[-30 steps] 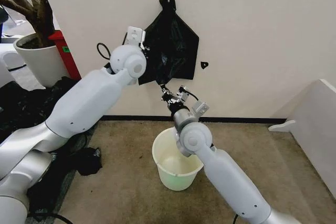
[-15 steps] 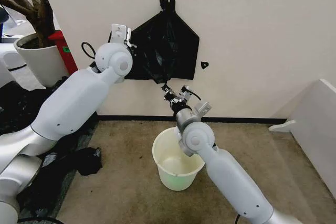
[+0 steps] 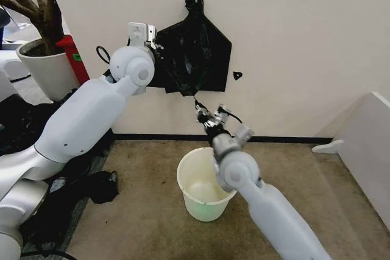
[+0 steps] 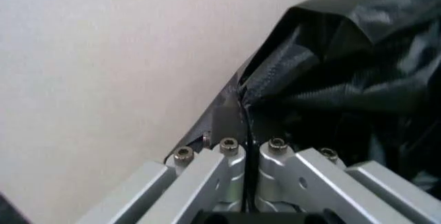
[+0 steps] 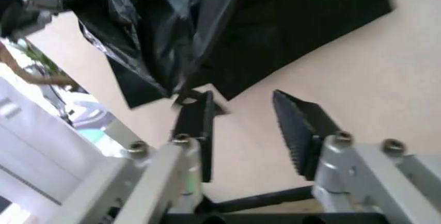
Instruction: Place the garbage bag over the trash bin.
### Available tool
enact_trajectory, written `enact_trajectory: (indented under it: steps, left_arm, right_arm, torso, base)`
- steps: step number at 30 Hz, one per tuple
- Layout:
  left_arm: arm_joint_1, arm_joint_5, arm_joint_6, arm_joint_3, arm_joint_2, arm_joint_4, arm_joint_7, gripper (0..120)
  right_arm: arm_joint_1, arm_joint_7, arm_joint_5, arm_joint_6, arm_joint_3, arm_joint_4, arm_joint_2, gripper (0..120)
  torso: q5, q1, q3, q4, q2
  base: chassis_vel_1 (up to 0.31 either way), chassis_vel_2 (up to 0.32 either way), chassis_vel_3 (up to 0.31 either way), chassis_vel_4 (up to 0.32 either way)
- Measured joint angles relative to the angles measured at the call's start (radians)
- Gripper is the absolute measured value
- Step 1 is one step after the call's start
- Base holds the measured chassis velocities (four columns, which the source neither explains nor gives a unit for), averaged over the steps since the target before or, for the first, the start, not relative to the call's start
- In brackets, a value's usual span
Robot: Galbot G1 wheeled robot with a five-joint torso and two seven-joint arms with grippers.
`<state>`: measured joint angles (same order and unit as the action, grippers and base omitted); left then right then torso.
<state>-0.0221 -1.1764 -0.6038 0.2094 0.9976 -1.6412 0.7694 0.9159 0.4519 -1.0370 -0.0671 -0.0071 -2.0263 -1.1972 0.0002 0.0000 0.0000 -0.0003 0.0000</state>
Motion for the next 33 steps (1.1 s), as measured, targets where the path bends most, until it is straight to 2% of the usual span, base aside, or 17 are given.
enact_trajectory:
  steps: [4, 7, 8, 11, 13, 16, 19, 30, 33]
  left_arm:
    - [0.0, 0.001, 0.039, -0.005, -0.003, -0.005, -0.03, 0]
    - [0.0, 0.0, 0.044, -0.003, -0.003, -0.013, -0.032, 0]
    - [0.0, -0.001, 0.045, 0.001, -0.003, -0.018, -0.032, 0]
    - [0.0, -0.003, 0.045, 0.009, -0.004, -0.029, -0.031, 0]
    - [0.001, -0.003, 0.045, 0.01, -0.004, -0.03, -0.031, 0]
    - [0.002, -0.004, 0.045, 0.013, -0.003, -0.037, -0.027, 0]
    - [0.003, -0.005, 0.044, 0.014, -0.005, -0.039, -0.027, 0]
    - [0.001, -0.003, 0.043, 0.005, 0.009, -0.033, -0.03, 0]
    - [0.001, -0.002, 0.043, 0.001, 0.014, -0.033, -0.031, 0]
  right_arm:
    - [0.027, -0.057, 0.042, -0.052, 0.104, -0.053, 0.078, 48]
    - [-0.023, -0.034, -0.001, -0.075, 0.13, -0.06, 0.097, 56]
    - [-0.089, 0.003, -0.049, -0.088, 0.135, -0.049, 0.101, 62]
    - [-0.262, 0.089, -0.103, -0.111, 0.095, 0.038, 0.079, 74]
    - [-0.287, 0.1, -0.105, -0.114, 0.084, 0.055, 0.074, 77]
    - [-0.424, 0.173, -0.126, -0.153, 0.015, 0.164, 0.027, 91]
    - [-0.481, 0.215, -0.134, -0.171, -0.017, 0.209, 0.0, 99]
    - [-0.661, 0.294, -0.111, -0.205, -0.076, 0.399, -0.141, 99]
    - [-0.683, 0.298, -0.086, -0.216, -0.082, 0.462, -0.18, 90]
  torso:
    - [0.0, 0.0, 0.0, -0.0002, 0.0]
    - [0.0002, 0.0, 0.0, -0.0003, 0.0]
    - [0.0, 0.0, 0.0, -0.0003, 0.0]
    - [-0.0002, 0.0, 0.0, 0.0005, 0.0]
    - [-0.0002, 0.0, 0.0, 0.0007, 0.0]
    - [-0.0004, 0.0, 0.0, 0.0009, 0.0]
    - [-0.0003, 0.0, 0.0, 0.0004, 0.0]
    - [-0.0005, 0.0, 0.0, 0.0004, 0.0]
    - [-0.0005, 0.0, 0.0, 0.0004, 0.0]
  base:
    - [0.0, 0.0, 0.0, 0.0]
    - [0.0, 0.0, 0.0, 0.0]
    - [0.0, 0.0, 0.0, 0.0]
    - [0.0, 0.0, 0.0, 0.0]
    - [0.0, 0.0, 0.0, 0.0]
    - [0.0, 0.0, 0.0, 0.0]
    - [0.0, 0.0, 0.0, 0.0]
    - [0.0, 0.0, 0.0, 0.0]
    - [0.0, 0.0, 0.0, 0.0]
